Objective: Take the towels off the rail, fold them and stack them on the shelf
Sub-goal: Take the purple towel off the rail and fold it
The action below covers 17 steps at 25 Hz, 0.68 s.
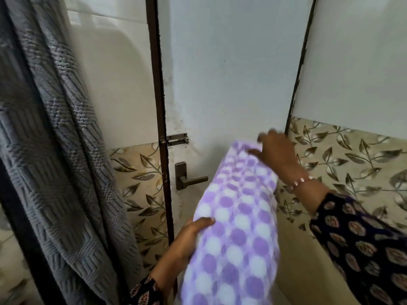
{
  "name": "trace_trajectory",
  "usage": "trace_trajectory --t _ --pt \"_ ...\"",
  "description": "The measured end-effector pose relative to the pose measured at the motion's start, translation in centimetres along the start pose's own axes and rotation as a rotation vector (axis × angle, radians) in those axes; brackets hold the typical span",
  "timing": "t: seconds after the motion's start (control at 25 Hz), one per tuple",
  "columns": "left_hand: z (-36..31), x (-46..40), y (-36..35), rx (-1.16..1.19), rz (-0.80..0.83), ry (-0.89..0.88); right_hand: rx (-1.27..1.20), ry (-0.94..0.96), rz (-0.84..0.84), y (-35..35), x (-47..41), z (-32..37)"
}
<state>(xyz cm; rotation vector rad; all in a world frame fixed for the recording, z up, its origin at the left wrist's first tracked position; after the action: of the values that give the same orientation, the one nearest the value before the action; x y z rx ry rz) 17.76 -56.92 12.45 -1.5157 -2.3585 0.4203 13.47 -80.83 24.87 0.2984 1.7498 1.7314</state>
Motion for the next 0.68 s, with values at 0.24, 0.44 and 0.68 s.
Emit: trace_trajectory --t 0.24,0.44,0.68 --pt "-1.6 -0.8 1.1 0.001 -0.098 0.086 -0.838 -0.223 1.251 -8.0 9.2 -0.8" --pt "-3.0 -0.7 1.4 0.035 -0.075 -0.007 -1.828 -0.030 1.085 -10.2 11.8 1.1" --pt "-5.5 1.0 1.9 -0.229 -0.037 0.011 -1.951 0.050 0.948 -10.6 12.0 4.0"
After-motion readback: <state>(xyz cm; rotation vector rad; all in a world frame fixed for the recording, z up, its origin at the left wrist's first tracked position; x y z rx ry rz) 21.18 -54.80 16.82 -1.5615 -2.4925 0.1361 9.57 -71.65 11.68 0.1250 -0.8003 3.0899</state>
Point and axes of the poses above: each hand's wrist, its own x-axis away from the middle knuckle, its own y-axis out of the back of the hand, z = x × y, the point moved 1 cm from there along -x, towards the middle knuckle, and after that the axes turned 13 degrees about z, right-handed, at the moved point
